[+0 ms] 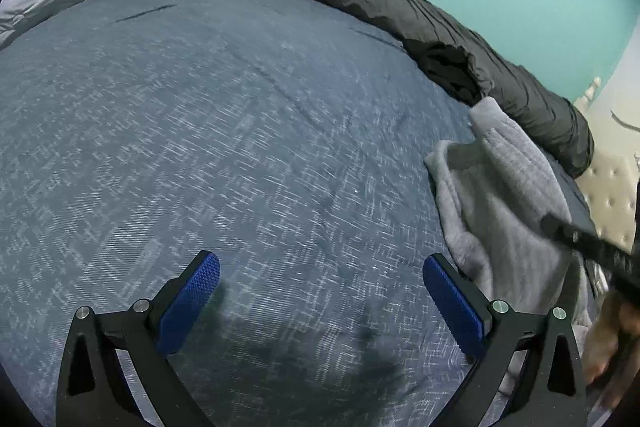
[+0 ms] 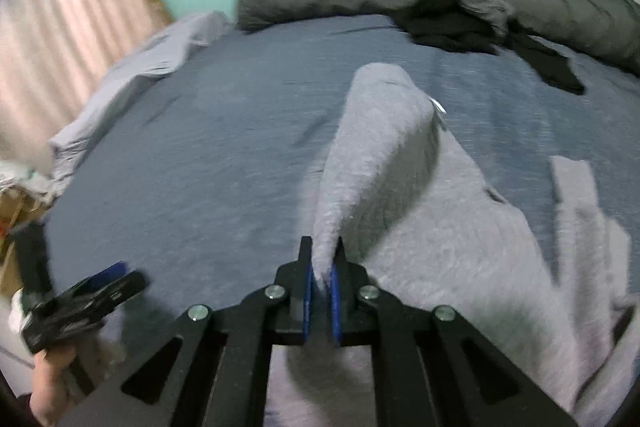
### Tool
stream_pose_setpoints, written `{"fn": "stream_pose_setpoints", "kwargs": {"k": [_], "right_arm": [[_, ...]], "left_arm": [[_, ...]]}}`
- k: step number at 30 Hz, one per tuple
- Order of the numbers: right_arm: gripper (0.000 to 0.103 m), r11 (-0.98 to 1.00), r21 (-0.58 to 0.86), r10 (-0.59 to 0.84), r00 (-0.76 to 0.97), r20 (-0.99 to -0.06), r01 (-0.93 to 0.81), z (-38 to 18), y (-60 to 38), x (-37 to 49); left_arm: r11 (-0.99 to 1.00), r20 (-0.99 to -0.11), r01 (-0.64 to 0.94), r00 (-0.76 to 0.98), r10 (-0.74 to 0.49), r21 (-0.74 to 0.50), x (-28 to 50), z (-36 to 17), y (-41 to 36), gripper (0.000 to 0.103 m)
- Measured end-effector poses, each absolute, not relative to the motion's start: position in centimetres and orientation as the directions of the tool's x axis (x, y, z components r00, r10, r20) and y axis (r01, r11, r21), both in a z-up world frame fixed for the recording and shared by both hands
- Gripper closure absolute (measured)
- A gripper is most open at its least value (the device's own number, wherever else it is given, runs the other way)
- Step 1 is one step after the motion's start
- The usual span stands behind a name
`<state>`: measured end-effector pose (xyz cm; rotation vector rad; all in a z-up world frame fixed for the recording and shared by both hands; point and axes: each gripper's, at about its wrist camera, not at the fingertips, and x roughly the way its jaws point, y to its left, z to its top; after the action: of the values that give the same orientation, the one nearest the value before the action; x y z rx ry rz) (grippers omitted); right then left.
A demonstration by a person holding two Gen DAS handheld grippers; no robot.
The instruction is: Fold clothes
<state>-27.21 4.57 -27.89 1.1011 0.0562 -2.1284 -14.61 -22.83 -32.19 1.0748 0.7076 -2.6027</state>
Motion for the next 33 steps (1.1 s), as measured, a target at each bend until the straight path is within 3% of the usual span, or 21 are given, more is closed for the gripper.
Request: {"fn": "stream_pose_setpoints", "kwargs": {"k": [8,16,21,30,33], "right_arm": [[0.097,-0.628,0.367,-0.666,-0.23,-0.709,0.687,-30.8,2.3,-21.2],[0.096,-0.58,0.38,-0.641,-0.116,-0.758,0.721,-34.1,-0.2,-16.6],[0.09,-0.575,0.412,-0.65,-0.089,-0.755,0.706,-32.7,1.7,-15.6],[0.062,-0.789,0.285,-0.512,-0.326,-0.794,0.545,-28.2,14.9,-20.7],[0.058,-0.846,0.242,-0.451,-0.396,-0.799,0.476,-26.7,19.4,-22.4]], "left_arm": [[-0.831,-0.679,0.42,-0.73,-0.07,-0.365,-10.9,-31.0,-25.3,0.0],[-0.83,-0.688,0.43,-0.722,-0.078,-0.356,-8.9,-31.1,-26.6,0.0],[-0.828,-0.697,0.403,-0.717,-0.019,-0.391,-8.7,-31.5,-26.9,0.0],[-0.844,-0.699,0.364,-0.715,0.018,-0.394,-9.4,-31.6,-25.8,0.0],[-0.848,-0.7,0.361,-0.714,0.016,-0.387,-9.6,-31.6,-25.5,0.0]]}}
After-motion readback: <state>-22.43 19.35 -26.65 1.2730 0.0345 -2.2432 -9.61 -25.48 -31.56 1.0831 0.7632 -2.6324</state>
